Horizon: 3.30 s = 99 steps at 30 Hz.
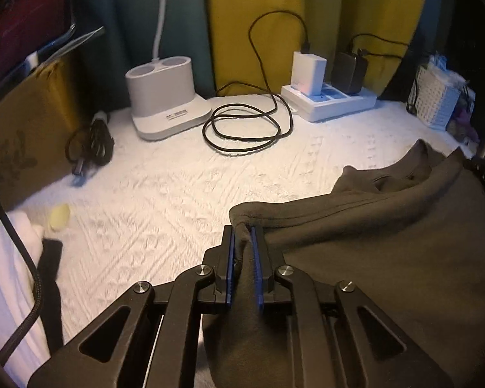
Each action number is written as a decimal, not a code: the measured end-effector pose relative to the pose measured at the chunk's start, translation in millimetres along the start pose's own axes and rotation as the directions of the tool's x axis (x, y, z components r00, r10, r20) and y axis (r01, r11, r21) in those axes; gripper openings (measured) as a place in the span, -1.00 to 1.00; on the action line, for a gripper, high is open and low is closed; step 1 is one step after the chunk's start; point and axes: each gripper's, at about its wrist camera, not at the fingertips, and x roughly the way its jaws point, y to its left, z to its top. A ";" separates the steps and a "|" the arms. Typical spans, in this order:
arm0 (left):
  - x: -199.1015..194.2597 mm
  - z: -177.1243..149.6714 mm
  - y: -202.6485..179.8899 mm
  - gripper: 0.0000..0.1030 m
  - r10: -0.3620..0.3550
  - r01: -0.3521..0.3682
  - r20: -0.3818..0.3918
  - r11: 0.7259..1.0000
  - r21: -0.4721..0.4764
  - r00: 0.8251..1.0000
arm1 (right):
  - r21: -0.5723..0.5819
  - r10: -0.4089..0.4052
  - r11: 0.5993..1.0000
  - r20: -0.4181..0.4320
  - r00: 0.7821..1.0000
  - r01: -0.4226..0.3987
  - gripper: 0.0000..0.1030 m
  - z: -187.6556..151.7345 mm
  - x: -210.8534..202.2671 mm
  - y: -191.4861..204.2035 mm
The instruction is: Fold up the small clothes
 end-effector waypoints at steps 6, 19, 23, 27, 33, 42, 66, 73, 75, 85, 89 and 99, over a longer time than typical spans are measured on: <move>-33.4 -13.0 11.5 -0.19 -0.001 0.003 0.036 0.997 -0.080 0.999 | 0.033 -0.002 0.999 0.036 0.999 0.001 0.30 -16.2 -39.7 -11.6; -76.4 -71.0 -16.5 -0.18 -0.062 0.060 -0.025 0.993 -0.104 0.998 | -0.090 0.030 0.995 -0.057 0.998 -0.035 -0.33 -82.2 -56.2 16.1; -79.1 -78.1 -21.4 -0.18 -0.046 0.039 -0.054 0.993 -0.110 0.997 | -0.122 -0.056 0.991 -0.039 0.998 0.051 -0.51 -83.4 -58.4 4.0; -83.1 -82.9 -25.7 -0.17 -0.023 0.015 -0.073 0.994 -0.108 0.997 | -0.119 -0.115 0.987 -0.021 0.993 0.112 -0.52 -84.2 -59.7 -18.8; -94.7 -92.1 -39.6 -0.01 -0.018 0.011 -0.089 0.997 -0.075 0.996 | -0.071 -0.113 0.991 -0.004 0.994 0.113 -0.52 -93.2 -72.5 -45.3; -113.3 -112.0 -56.2 0.21 -0.035 0.031 -0.095 0.998 -0.048 0.995 | -0.020 -0.082 0.996 0.019 0.996 0.083 -0.50 -131.5 -122.8 -53.3; -145.9 -189.7 -50.0 0.42 -0.111 0.104 -0.069 0.989 -0.102 0.991 | 0.069 0.068 0.995 0.021 0.997 -0.069 -0.67 -222.0 -174.5 -23.9; -148.8 -198.2 -71.8 -0.27 -0.037 0.038 -0.026 0.999 0.037 0.999 | -0.006 0.035 0.999 0.025 0.999 -0.035 -0.91 -210.2 -183.9 -13.4; -150.6 -193.4 -69.6 -0.70 -0.090 0.092 -0.048 0.995 0.033 0.995 | -0.025 0.016 1.000 0.053 0.998 -0.015 -0.91 -200.3 -193.6 -15.8; -175.2 -172.1 -41.7 -0.78 -0.099 0.100 0.017 0.993 -0.060 0.995 | -0.138 0.001 0.990 0.066 0.998 0.008 -0.91 -176.5 -207.1 -28.8; -160.3 -182.8 -39.8 -0.77 -0.089 0.085 -0.045 0.993 -0.085 0.995 | -0.119 -0.023 0.993 -0.017 1.000 0.021 -0.91 -197.9 -178.2 -38.1; -159.9 -186.5 -42.7 -0.75 -0.098 0.093 -0.102 0.994 -0.050 0.990 | -0.021 -0.082 0.996 -0.044 0.996 0.081 -0.91 -231.6 -188.9 -62.3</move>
